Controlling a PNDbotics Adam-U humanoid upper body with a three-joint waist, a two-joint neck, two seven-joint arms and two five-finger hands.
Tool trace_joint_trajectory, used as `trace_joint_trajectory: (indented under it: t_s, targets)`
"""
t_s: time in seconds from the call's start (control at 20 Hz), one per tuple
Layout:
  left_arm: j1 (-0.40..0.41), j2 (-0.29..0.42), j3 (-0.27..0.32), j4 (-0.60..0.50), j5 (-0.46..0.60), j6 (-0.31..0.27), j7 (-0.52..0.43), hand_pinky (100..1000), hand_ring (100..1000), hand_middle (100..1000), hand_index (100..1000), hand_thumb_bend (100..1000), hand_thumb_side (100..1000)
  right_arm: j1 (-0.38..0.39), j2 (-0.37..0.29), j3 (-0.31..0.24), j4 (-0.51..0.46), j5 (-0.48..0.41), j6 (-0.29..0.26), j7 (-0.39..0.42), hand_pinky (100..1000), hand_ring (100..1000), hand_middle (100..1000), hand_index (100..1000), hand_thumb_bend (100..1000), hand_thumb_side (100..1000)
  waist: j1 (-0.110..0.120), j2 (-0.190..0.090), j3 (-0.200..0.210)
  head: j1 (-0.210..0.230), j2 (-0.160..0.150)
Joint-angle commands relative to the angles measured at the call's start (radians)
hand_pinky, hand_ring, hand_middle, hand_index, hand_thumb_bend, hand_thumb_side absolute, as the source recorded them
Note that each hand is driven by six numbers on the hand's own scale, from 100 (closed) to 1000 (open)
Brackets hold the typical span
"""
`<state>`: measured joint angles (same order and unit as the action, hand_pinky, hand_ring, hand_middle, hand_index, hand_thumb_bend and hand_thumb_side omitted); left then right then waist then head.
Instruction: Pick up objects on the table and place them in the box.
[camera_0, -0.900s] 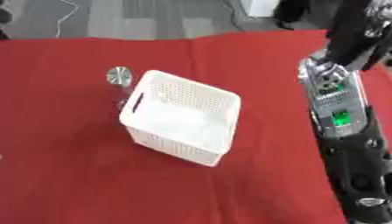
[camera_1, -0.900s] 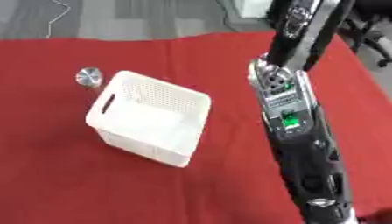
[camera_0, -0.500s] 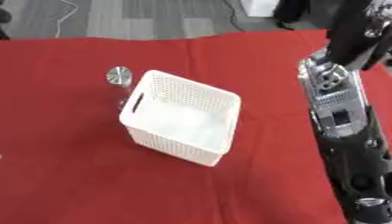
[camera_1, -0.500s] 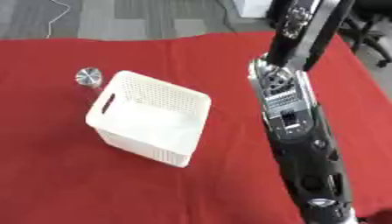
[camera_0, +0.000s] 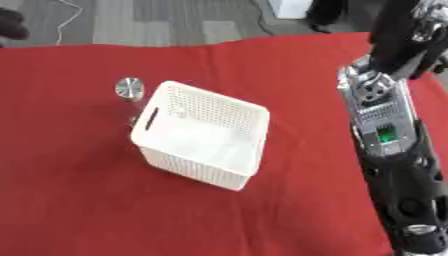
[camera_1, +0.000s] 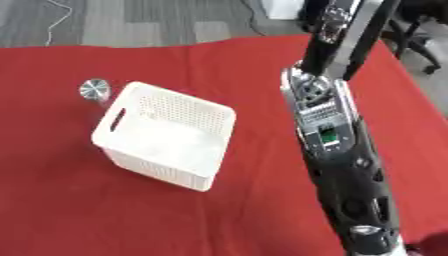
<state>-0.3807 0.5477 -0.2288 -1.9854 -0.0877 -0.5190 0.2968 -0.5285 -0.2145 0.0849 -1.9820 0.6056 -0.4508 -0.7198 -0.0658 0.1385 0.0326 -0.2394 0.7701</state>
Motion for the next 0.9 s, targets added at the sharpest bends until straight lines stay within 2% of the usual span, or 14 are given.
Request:
trace_joint_trajectory:
  t_s: [0.05,0.25,0.4,0.6,0.75,0.9]
  targets:
    - [-0.004,0.074,0.008,-0.015,-0.011,-0.011,-0.038,672,560,856,880,208,874,-0.012,-0.018,-0.001,-0.018,-0.005,-0.11,-0.107,697,690,685,717,100,1000,0.009,-0.018,-0.003,-0.014,0.0]
    - [-0.003,0.144,0.001,-0.015,-0.029,-0.026,-0.095,683,560,859,885,197,887,-0.011,-0.019,0.002,-0.018,-0.011,-0.111,-0.103,697,690,685,717,100,1000,0.013,-0.021,-0.006,-0.009,0.0]
    - [-0.009,0.204,0.003,-0.015,-0.046,-0.015,-0.149,696,565,862,886,198,890,-0.01,-0.02,0.005,-0.018,-0.014,-0.113,-0.099,697,690,685,717,100,1000,0.017,-0.024,-0.008,-0.005,0.0]
    - [-0.035,0.278,0.008,-0.015,-0.069,0.016,-0.218,713,577,863,888,208,895,-0.007,-0.022,0.008,-0.018,-0.019,-0.114,-0.093,697,690,685,717,100,1000,0.021,-0.028,-0.01,-0.002,0.0]
    - [-0.073,0.327,0.003,-0.015,-0.091,0.057,-0.278,721,585,855,882,182,874,-0.004,-0.024,0.012,-0.018,-0.025,-0.114,-0.089,697,690,685,717,100,1000,0.024,-0.031,-0.011,0.006,0.0]
    - [-0.126,0.364,-0.015,-0.015,-0.117,0.085,-0.331,733,602,853,876,207,888,-0.001,-0.027,0.014,-0.018,-0.031,-0.115,-0.084,697,690,685,717,100,1000,0.025,-0.033,-0.013,0.013,0.0]
